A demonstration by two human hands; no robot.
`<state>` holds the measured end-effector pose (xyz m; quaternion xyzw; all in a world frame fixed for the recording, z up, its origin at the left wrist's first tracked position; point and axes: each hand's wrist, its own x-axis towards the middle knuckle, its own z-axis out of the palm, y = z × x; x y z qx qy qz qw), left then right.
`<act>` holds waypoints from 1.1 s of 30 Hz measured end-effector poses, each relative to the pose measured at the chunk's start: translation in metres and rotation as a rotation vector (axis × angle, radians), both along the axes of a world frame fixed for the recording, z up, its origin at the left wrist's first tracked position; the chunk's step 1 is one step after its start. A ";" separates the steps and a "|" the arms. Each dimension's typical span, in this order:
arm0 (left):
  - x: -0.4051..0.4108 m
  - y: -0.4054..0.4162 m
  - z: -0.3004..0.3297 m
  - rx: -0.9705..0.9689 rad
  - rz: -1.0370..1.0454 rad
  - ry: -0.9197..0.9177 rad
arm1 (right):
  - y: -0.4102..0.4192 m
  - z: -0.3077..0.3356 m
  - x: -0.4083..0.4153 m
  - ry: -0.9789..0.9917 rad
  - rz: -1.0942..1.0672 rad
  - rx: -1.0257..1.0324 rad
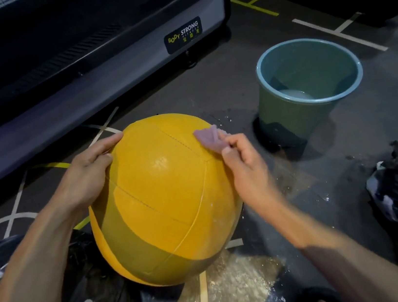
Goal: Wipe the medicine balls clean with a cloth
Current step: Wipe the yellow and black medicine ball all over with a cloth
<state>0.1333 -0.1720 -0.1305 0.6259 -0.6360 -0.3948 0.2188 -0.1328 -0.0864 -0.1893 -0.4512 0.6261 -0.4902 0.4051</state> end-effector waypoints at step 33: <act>-0.011 -0.016 -0.015 -0.047 -0.020 -0.117 | 0.071 -0.071 0.033 0.686 0.440 -0.551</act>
